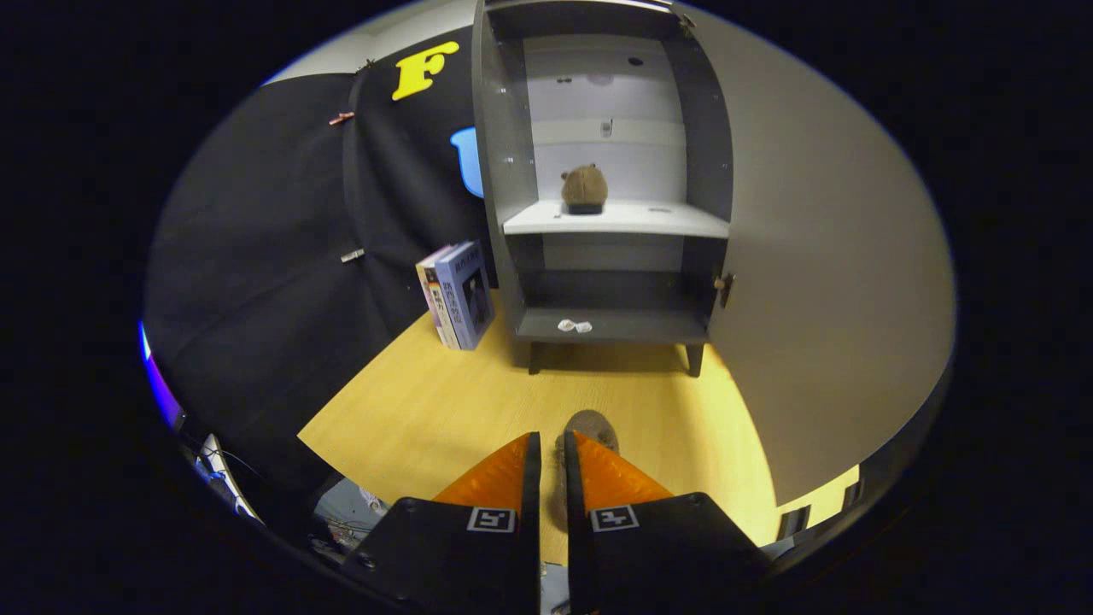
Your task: Open the shoe cabinet door, grab the shoes and put them into the shoe cabinet, then close the shoe cabinet door.
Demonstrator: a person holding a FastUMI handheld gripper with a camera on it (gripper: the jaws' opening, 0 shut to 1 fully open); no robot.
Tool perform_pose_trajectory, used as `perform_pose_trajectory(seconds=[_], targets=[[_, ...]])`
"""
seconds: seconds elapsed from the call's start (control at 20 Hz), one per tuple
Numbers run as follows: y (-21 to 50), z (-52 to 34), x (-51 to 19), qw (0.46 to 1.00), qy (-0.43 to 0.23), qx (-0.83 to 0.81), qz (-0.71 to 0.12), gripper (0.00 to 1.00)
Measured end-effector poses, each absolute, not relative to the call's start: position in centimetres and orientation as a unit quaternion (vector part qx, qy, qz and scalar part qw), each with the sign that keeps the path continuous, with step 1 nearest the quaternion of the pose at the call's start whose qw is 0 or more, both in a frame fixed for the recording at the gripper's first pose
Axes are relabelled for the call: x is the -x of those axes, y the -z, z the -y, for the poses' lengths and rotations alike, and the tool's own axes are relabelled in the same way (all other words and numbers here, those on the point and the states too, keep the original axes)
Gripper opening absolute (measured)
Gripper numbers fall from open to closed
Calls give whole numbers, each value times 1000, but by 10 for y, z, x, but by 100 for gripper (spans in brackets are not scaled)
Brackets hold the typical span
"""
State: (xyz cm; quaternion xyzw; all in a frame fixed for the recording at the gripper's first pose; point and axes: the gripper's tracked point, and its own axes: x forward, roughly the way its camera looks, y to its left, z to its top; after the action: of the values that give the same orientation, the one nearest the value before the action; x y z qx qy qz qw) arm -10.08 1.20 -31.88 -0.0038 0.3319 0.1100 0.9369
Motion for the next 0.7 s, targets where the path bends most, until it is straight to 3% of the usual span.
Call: perform_pose_trajectory(seconds=[0.4,0.7], targets=[[450,-9,88,902,-62,12,-427,17],[505,-2,76,884,-51,28,-464,17]])
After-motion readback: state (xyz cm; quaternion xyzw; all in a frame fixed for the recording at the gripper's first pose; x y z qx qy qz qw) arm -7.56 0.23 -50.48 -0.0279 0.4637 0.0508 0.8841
